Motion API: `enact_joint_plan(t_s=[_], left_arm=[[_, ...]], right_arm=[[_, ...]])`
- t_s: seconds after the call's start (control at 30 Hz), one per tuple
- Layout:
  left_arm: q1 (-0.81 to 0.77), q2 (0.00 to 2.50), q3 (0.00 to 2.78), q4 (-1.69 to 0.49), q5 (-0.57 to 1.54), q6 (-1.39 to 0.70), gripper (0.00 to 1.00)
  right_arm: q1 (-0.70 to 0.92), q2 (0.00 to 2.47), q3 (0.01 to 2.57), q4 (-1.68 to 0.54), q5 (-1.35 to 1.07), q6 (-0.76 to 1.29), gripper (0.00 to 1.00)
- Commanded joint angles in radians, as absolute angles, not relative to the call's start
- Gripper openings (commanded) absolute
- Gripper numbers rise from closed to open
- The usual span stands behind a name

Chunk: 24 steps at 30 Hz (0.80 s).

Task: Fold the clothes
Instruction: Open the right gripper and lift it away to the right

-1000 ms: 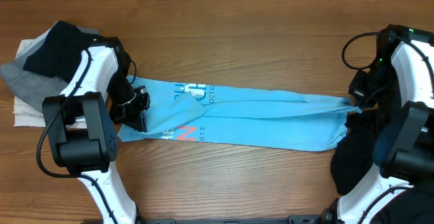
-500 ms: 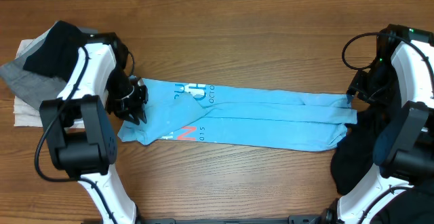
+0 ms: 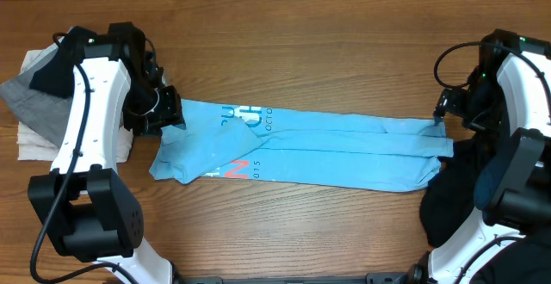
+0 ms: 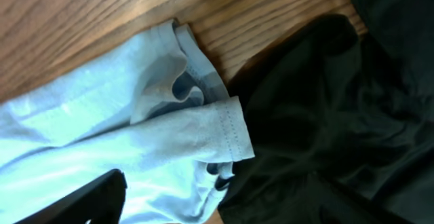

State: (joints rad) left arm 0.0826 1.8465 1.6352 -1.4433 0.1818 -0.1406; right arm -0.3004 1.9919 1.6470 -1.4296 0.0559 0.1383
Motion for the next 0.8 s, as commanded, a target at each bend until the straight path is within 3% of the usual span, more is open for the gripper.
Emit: enact_joint_plan(t_s=[0.0,0.4,0.63,0.7,0.77], left_arm=[[0.084,1.838,1.638,-1.426,0.175,-0.149,0.55],[0.084,1.838,1.638,-1.407,0.176,-0.15,0.55],[0.084,1.838,1.638,-1.409,0.176,-0.15,0.55],[0.084,1.838,1.638,-1.409,0.176,-0.15,0.56],[0.084,1.838,1.638,-1.41,0.176,-0.15,0.56]], right_arm=[[-0.335,2.01,1.632,-1.418,0.04,0.073,0.92],[-0.355,2.011,1.446,-1.218,-0.097,-0.066,0.9],[-0.354,2.011,1.386,-1.085,-0.054,-0.071,0.91],[-0.355,2.011,1.387,-1.12,-0.078,-0.072,0.8],[-0.355,2.004,1.396,-1.122,-0.166,-0.073,0.8]])
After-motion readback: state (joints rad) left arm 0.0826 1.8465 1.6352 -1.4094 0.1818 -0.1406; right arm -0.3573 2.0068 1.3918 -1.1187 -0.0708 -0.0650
